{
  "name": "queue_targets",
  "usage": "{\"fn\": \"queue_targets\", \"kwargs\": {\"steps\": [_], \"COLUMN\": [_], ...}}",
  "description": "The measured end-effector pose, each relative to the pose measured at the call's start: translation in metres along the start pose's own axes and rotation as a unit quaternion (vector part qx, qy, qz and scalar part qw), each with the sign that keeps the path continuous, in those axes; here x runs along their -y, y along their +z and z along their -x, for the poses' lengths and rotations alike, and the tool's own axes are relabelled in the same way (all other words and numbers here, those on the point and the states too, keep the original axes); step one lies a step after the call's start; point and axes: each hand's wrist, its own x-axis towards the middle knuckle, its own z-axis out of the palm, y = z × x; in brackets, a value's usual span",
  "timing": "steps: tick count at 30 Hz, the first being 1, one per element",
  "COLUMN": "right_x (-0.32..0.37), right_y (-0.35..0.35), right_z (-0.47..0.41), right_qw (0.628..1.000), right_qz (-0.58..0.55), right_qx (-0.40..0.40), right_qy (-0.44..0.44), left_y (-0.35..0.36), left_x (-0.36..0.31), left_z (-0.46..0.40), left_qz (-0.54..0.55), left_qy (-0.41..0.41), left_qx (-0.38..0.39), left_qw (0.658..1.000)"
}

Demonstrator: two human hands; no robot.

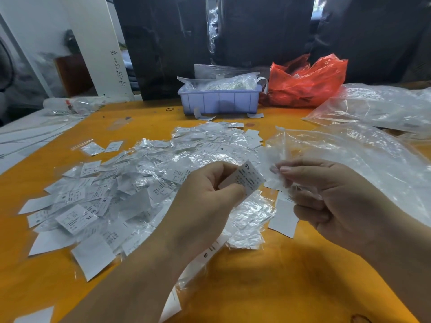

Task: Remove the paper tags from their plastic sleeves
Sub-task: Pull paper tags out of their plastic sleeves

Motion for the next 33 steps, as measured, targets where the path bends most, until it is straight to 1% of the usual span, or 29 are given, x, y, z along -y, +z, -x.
{"fn": "queue_targets", "kwargs": {"steps": [6,11,14,18,27,33], "right_x": [0.005,0.01,0.011,0.014,0.016,0.017], "right_y": [-0.001,-0.002,-0.002,-0.004,-0.006,-0.004], "right_z": [0.003,0.005,0.005,0.005,0.006,0.007], "right_qw": [0.992,0.982,0.976,0.97,0.967,0.964], "right_qz": [0.116,0.169,0.197,0.218,0.21,0.207], "right_qx": [0.038,0.069,0.077,0.103,0.141,0.165], "right_qy": [-0.031,-0.05,-0.049,-0.024,-0.012,-0.002], "left_y": [-0.003,-0.003,-0.003,-0.004,-0.001,-0.001], "left_x": [-0.002,-0.002,0.0,0.0,-0.004,-0.008], "left_z": [-0.001,-0.002,-0.002,-0.003,-0.001,0.002], "left_qz": [-0.007,0.005,0.003,0.005,0.008,0.021], "left_qy": [-0.012,-0.013,-0.003,0.012,0.016,0.028], "left_qx": [-0.028,-0.042,-0.055,-0.068,-0.023,0.04], "left_qw": [1.0,0.999,0.998,0.998,1.0,0.999]}}
